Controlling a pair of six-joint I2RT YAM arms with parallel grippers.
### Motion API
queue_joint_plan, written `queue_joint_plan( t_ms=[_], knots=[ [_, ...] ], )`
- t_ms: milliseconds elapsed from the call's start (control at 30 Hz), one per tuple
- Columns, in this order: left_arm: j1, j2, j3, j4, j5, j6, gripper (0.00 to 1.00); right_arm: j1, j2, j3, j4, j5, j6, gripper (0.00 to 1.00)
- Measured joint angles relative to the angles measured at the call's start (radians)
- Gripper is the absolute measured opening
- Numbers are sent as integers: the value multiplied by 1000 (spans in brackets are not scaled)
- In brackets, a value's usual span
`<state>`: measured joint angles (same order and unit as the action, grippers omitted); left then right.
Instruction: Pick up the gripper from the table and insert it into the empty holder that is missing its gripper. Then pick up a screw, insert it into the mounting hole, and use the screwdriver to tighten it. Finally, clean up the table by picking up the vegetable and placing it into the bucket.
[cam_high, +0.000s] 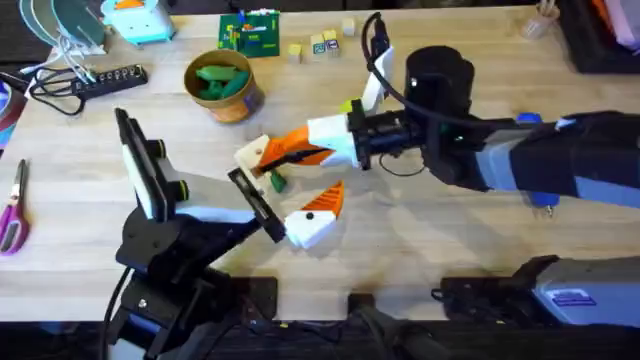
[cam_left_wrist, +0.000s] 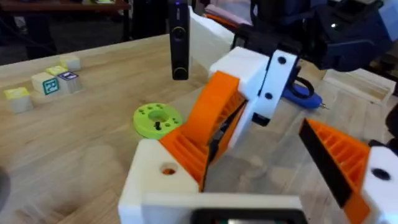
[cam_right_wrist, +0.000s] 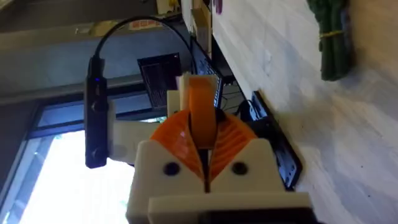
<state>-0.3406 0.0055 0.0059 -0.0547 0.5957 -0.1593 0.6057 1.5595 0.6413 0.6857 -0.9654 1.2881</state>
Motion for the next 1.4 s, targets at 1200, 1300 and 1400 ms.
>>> queue_joint_plan(
  t_ms=[1200, 1300, 1400],
  knots=[
    [12, 0, 0, 2, 33, 19, 993, -17, 75, 76, -14, -58, -6, 8],
    [12, 0, 0, 2, 34, 21, 993, -17, 75, 76, -14, -57, -6, 8],
    [13, 0, 0, 2, 32, 23, 993, -13, 75, 76, -14, -48, -6, 8]
  ],
)
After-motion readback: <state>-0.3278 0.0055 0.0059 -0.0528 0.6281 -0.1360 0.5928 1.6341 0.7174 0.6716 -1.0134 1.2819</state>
